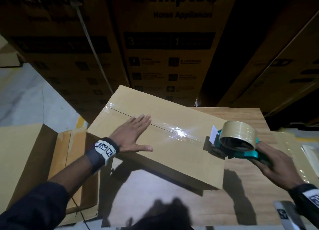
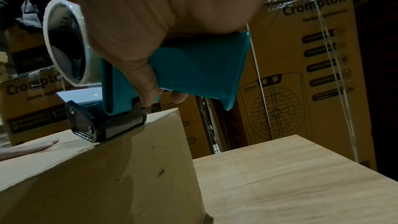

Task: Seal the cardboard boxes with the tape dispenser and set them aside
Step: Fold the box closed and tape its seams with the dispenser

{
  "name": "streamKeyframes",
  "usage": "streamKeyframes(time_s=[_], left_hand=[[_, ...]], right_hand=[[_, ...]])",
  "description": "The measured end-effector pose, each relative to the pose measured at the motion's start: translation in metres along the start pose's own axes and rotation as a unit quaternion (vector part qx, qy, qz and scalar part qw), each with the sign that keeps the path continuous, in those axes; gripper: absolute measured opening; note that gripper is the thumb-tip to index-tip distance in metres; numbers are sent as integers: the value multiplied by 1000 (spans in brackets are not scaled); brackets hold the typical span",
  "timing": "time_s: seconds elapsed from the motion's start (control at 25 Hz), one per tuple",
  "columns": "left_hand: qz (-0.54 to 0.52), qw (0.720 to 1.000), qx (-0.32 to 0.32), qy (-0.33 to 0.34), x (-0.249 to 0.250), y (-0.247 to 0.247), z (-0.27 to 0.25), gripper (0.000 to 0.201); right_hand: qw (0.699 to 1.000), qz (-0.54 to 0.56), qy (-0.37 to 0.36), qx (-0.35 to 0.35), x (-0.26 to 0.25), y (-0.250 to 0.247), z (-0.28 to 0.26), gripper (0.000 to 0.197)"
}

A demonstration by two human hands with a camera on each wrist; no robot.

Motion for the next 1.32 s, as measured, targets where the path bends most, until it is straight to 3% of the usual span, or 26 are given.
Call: streamKeyframes(time_s=[0.16, 0.28, 0.36, 0.52, 0.68, 1.0, 1.2, 1.32], left_hand=[[-14, 1000, 4, 28, 78, 0, 28, 125], [-23, 996, 12, 88, 148, 0, 45, 125], [-28, 993, 18, 110, 191, 0, 57, 126], [-55, 997, 35, 50, 227, 0, 75, 139], [-71, 997, 10, -18, 249, 6, 83, 144], [-79, 995, 49, -45, 240, 0, 81, 115], [-51, 998, 30, -29, 188, -5, 64, 115], [-11, 999, 39, -11, 163, -10, 51, 111]], right_hand=[[1000, 21, -2, 15, -2, -4, -1, 69], [999, 34, -18, 20, -6, -5, -3, 54], [999, 44, -11, 18, -3, -4, -3, 55], [999, 45, 9, 14, 4, 0, -3, 63], [998, 61, 19, 13, 9, 5, -7, 63], [996, 83, 8, 12, 2, 11, 0, 58], [997, 77, 2, 24, -52, 21, 26, 57], [998, 55, 1, -4, -79, 30, 40, 54]])
Point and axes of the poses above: each hand's wrist, its own z-axis towards the middle knuckle, its own y-axis out of the palm, x = y × z, the point moved 10 cm from there along z, towards the middle knuckle, and after that the axes turned 10 degrees about -x, right-handed, at the moved point
